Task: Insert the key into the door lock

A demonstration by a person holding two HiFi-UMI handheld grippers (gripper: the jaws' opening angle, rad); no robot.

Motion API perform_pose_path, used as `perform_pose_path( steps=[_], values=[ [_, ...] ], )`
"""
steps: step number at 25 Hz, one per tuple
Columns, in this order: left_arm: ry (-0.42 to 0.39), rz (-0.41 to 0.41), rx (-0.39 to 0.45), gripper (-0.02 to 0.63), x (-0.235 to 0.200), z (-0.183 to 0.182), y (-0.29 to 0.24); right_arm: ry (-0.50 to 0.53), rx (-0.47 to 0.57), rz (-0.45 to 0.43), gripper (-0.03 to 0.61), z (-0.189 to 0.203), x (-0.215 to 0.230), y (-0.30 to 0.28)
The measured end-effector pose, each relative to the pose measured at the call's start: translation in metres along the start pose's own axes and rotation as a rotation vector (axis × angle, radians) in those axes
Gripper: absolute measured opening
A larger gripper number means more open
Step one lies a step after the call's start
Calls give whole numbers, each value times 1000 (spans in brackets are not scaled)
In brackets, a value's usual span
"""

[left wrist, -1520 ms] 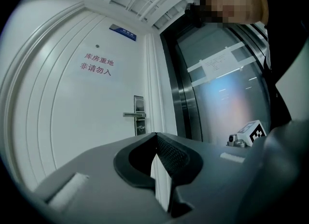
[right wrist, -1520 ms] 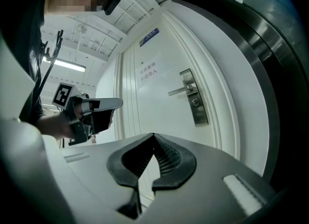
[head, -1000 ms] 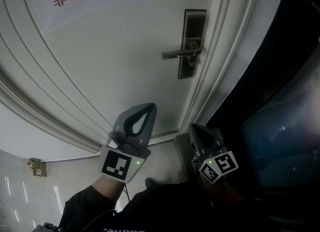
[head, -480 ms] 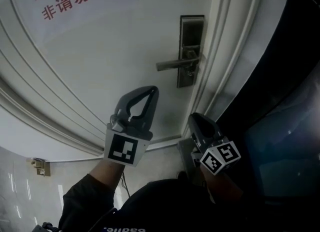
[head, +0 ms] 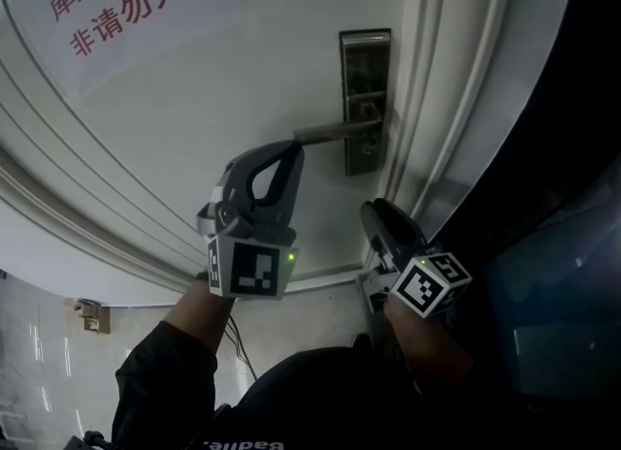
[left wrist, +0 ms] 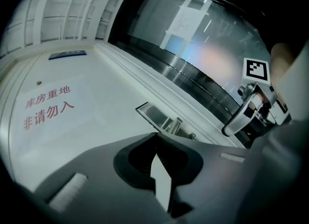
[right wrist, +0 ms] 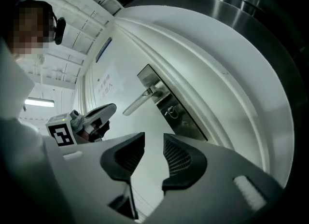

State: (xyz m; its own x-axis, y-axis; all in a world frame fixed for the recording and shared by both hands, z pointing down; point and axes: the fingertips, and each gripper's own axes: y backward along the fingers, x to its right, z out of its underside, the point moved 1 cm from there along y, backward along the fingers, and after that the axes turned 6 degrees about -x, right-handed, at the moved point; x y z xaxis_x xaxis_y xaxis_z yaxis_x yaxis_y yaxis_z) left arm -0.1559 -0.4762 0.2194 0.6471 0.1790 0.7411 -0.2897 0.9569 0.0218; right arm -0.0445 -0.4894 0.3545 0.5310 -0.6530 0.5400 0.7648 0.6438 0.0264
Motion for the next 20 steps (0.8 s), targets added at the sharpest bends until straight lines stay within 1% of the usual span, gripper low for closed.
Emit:
perform_pose_path(
  steps=[1, 3, 7, 10, 16, 20],
  values=[
    [-21, -3, -11, 15, 0, 2, -3, -5, 3, 1, 127, -2, 1, -2],
    [-37, -3, -22, 15, 1, 4, -8, -12, 5, 3, 130, -3, 4, -4],
    [-34, 0, -41, 15, 3, 8, -15, -39, 3, 9, 147, -5, 10, -10],
    [-32, 3, -54, 15, 5, 12, -19, -65, 18, 8, 147, -13, 17, -18],
    [-41, 15, -50, 11, 11, 9, -23, -160, 45, -13, 146, -27, 31, -38],
    [-43, 19, -42, 11, 12, 8, -26, -244, 81, -40, 141, -41, 36, -53]
  ],
)
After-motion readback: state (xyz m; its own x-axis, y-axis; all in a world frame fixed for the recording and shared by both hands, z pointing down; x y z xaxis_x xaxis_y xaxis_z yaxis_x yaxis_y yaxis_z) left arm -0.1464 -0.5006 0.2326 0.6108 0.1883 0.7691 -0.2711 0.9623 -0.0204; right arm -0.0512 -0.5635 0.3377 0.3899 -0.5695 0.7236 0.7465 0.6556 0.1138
